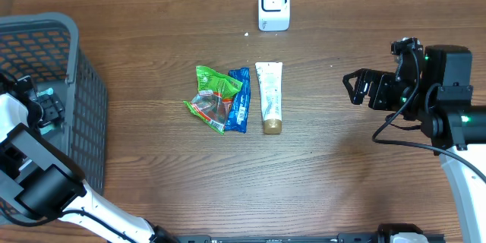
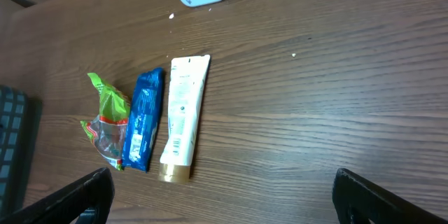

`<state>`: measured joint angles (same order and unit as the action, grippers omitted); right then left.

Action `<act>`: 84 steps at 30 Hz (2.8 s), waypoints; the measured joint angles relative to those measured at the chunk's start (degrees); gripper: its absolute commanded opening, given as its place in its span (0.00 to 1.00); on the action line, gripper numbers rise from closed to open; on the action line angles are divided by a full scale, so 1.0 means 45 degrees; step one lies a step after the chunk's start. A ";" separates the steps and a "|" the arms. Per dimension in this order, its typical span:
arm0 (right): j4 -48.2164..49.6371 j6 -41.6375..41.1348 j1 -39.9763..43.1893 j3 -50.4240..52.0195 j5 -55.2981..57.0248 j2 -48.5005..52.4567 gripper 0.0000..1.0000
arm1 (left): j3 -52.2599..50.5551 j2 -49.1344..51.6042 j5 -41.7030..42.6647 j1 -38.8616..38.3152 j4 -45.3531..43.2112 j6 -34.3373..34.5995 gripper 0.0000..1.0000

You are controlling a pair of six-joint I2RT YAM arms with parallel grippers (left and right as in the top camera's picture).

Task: Scan the item barcode
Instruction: 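Reach the left gripper into the basket and grasp the light-green tissue pack, then carry the tissue pack right of the tube and release it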

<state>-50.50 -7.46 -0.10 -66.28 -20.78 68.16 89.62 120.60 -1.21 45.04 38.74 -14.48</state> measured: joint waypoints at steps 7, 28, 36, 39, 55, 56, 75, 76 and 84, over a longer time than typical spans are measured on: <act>0.0044 -0.0005 0.0000 0.0000 0.0000 0.0000 1.00 | 0.0015 0.0044 0.0355 0.0000 0.0049 -0.0160 0.05; 0.0107 0.0000 0.0000 0.0000 0.0000 0.0000 1.00 | 0.7359 -0.0199 0.4250 0.0000 0.6062 0.3395 0.04; 0.0117 0.0000 0.0000 0.0000 0.0000 0.0000 1.00 | 1.0234 -0.2487 0.7329 -0.1010 0.6781 0.4002 0.04; 0.0107 0.0000 0.0000 0.0000 0.0000 0.0000 1.00 | 1.0448 -0.3706 0.7461 -0.2380 0.6902 0.4095 0.04; 0.0039 -0.0015 0.0306 -0.0359 -0.0005 0.0024 1.00 | 0.8709 -0.2812 0.4881 -1.2565 0.7912 0.5134 0.04; -0.0044 -0.0015 0.0495 -0.0607 0.0000 0.0034 1.00 | 0.8471 -0.2414 0.4818 -1.3119 0.7611 0.5357 0.04; -0.0971 -0.1307 0.3633 -0.2448 -0.0005 0.0044 1.00 | 0.7800 0.4512 0.4464 -1.9011 0.5751 0.8568 0.09; -0.0981 -0.1311 0.3633 -0.2448 0.0000 0.0044 1.00 | 0.7800 0.4687 0.4430 -1.9122 0.5688 0.8578 0.16; -0.1015 -0.1341 0.3657 -0.2448 0.0000 0.0044 1.00 | 0.7898 0.4779 0.4532 -1.9312 0.6008 0.8714 0.84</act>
<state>-55.07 -13.50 16.36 -77.30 -20.78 68.36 125.16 142.10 19.18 -41.87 65.78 24.73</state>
